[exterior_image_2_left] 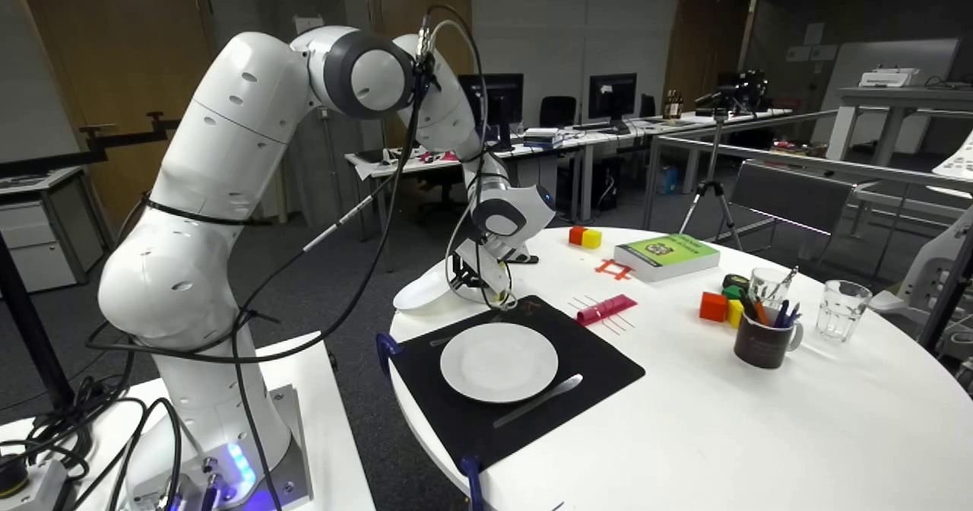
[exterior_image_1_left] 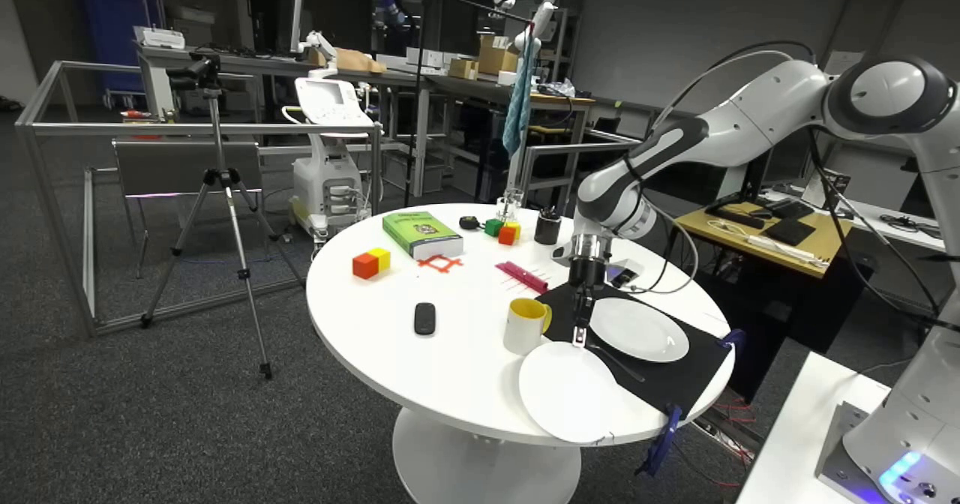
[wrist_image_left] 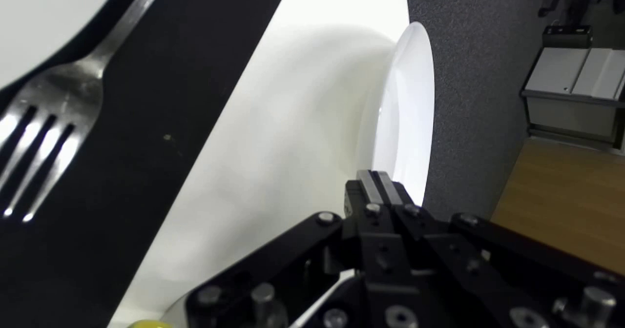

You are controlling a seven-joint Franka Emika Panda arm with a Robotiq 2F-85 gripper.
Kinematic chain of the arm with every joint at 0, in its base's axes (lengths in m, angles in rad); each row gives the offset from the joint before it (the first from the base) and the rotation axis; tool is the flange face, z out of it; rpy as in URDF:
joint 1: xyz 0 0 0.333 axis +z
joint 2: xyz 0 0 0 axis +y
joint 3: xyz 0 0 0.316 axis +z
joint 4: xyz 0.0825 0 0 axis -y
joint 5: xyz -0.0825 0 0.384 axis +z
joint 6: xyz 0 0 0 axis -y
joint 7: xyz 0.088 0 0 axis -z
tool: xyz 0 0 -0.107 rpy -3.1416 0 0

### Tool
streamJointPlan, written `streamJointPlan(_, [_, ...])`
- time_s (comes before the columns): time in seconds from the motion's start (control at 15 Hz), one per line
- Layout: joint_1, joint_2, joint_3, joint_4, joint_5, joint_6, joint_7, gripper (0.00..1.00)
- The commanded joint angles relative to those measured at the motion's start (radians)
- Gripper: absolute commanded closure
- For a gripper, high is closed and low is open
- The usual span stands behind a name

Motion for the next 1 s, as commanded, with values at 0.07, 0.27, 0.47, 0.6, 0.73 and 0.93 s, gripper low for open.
streamJointPlan(0.07, [-0.017, -0.047, 0.007, -0.026, 0.005, -0.021, -0.022, 1.00])
streamJointPlan(0.27, [-0.018, -0.060, 0.002, -0.034, 0.002, -0.020, -0.020, 1.00])
streamJointPlan(0.47, [-0.017, -0.077, -0.003, -0.044, -0.003, -0.020, -0.014, 1.00])
streamJointPlan(0.6, [-0.017, -0.088, -0.007, -0.053, -0.004, -0.023, -0.012, 1.00])
streamJointPlan(0.73, [-0.013, -0.099, -0.014, -0.064, -0.013, -0.028, -0.001, 1.00])
streamJointPlan(0.93, [-0.008, -0.122, -0.025, -0.095, -0.023, -0.027, 0.015, 1.00])
